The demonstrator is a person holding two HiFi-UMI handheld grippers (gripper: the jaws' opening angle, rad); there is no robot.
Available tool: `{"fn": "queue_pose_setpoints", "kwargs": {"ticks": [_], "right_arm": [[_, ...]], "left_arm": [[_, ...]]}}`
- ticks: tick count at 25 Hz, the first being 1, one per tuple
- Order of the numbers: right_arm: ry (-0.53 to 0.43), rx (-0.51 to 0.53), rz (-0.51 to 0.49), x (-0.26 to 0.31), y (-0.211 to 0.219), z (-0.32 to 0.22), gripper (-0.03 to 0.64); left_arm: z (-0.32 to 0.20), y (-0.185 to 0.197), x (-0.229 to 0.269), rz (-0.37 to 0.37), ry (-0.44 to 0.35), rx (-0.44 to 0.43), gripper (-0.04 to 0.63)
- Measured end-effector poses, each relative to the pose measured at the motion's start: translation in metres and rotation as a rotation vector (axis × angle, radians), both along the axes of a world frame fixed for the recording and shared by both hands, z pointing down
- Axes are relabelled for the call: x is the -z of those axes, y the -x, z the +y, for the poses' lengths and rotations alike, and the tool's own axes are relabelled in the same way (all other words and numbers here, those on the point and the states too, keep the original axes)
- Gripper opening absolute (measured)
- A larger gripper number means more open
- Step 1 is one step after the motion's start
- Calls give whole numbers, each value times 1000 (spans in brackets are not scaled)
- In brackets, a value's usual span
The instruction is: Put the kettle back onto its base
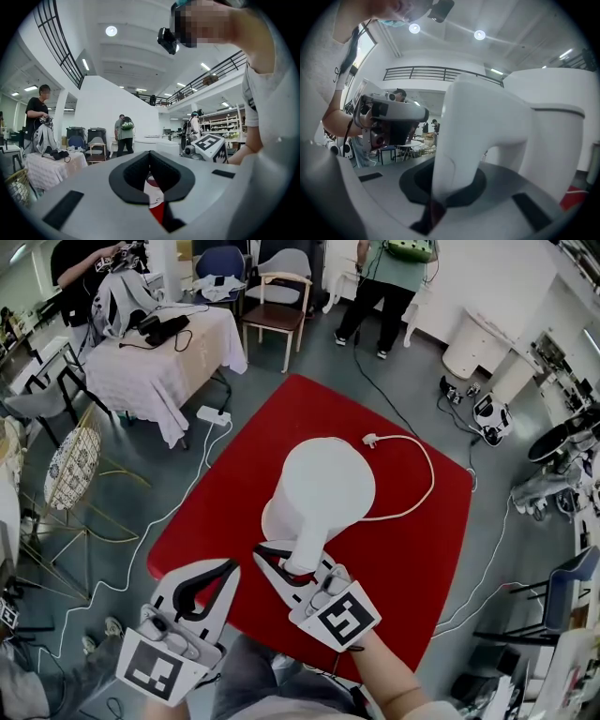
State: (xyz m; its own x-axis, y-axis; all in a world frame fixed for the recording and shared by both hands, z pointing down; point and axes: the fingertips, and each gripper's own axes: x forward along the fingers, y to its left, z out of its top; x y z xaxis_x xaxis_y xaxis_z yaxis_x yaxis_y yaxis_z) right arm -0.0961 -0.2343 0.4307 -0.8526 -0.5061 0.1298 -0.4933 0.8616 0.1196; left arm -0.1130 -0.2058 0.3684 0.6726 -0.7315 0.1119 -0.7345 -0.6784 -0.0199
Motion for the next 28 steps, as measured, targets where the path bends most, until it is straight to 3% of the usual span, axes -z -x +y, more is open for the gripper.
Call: {"fn": "queue_pose_setpoints", "kwargs": {"ticks": [13, 20, 28], "right_arm": [[-19, 28, 19, -4, 8, -5, 12], [3, 26, -49, 2, -3, -3, 12], [26, 52, 12, -12, 11, -1, 9]], "left_arm": [[-5, 2, -4, 13, 20, 15, 11], [-8, 0, -3, 18, 23, 9, 11], [-10, -1, -2, 21, 17, 6, 11]]}}
